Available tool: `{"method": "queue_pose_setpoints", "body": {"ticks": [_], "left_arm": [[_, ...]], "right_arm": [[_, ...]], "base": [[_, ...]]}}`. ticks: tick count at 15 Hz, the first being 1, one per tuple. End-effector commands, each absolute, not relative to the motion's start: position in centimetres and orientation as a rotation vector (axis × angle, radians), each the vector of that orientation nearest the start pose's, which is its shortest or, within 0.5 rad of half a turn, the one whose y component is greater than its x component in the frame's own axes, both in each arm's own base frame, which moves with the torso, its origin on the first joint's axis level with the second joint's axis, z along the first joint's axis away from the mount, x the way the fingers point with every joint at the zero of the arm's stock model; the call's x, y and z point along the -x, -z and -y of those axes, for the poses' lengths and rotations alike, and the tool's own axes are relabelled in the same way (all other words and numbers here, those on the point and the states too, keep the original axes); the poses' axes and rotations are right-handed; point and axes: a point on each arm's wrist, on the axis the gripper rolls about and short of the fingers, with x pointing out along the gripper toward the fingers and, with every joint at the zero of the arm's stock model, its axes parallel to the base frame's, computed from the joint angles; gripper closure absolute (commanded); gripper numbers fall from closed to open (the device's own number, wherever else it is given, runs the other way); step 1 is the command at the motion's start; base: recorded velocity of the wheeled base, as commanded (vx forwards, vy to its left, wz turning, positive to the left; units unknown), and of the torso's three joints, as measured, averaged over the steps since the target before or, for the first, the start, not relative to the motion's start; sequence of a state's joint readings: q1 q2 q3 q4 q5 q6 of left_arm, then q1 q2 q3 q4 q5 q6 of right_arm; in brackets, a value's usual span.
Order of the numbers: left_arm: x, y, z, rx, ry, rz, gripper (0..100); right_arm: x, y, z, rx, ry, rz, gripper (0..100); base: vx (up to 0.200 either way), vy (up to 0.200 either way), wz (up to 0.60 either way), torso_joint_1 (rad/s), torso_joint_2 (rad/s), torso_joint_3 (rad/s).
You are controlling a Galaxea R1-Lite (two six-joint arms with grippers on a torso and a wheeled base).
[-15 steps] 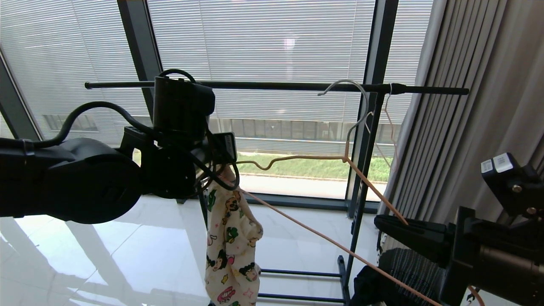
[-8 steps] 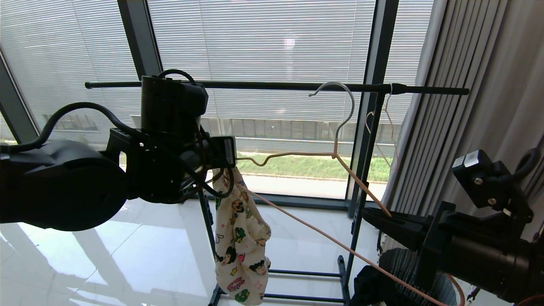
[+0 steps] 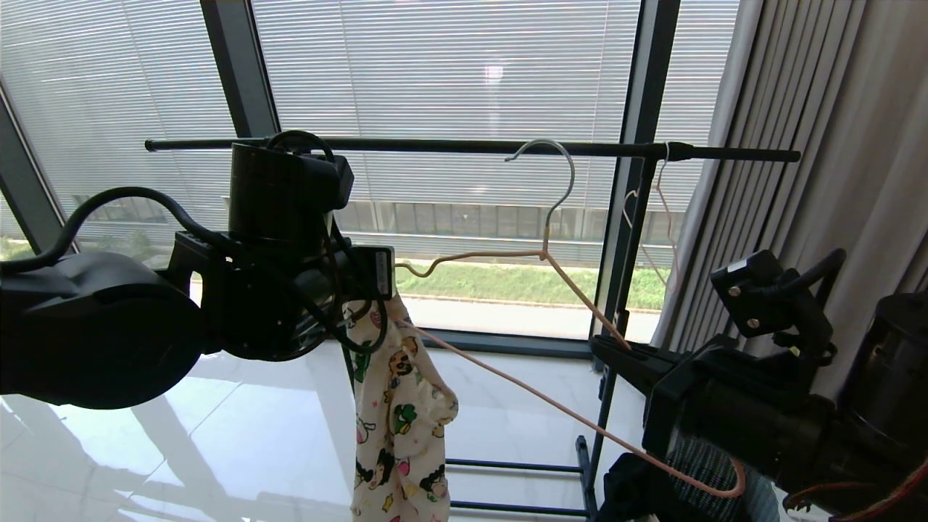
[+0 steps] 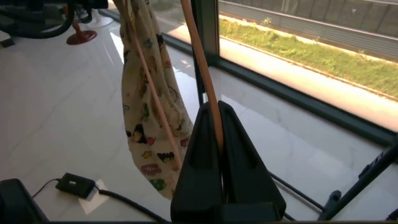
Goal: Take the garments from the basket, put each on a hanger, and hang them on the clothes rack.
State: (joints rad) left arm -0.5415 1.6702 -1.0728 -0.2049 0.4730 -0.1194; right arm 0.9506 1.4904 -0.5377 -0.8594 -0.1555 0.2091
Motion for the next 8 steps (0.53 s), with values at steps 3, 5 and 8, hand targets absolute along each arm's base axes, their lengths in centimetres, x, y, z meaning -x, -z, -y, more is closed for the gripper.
{"method": "queue_pose_setpoints", "body": {"ticks": [3, 5, 8], "left_arm": [[-26.7, -22.7, 15.2, -0.066, 0.054, -0.337, 100], [-26.3, -22.8, 15.9, -0.034, 0.074, -0.334, 100], [-25.5, -23.0, 17.0, 0.005, 0.108, -0.331, 100]], "right_arm": [[-15.8, -18.4, -22.0, -0.143, -0.757, -0.167, 100], [-16.2, -18.3, -23.2, -0.143, -0.749, -0.163, 100], [-16.3, -18.2, -25.1, -0.146, -0.743, -0.16, 100]], "base": [[0.0, 0.0, 0.0, 0.0, 0.0, 0.0], [0.0, 0.0, 0.0, 0.0, 0.0, 0.0], [0.0, 0.0, 0.0, 0.0, 0.0, 0.0]]}}
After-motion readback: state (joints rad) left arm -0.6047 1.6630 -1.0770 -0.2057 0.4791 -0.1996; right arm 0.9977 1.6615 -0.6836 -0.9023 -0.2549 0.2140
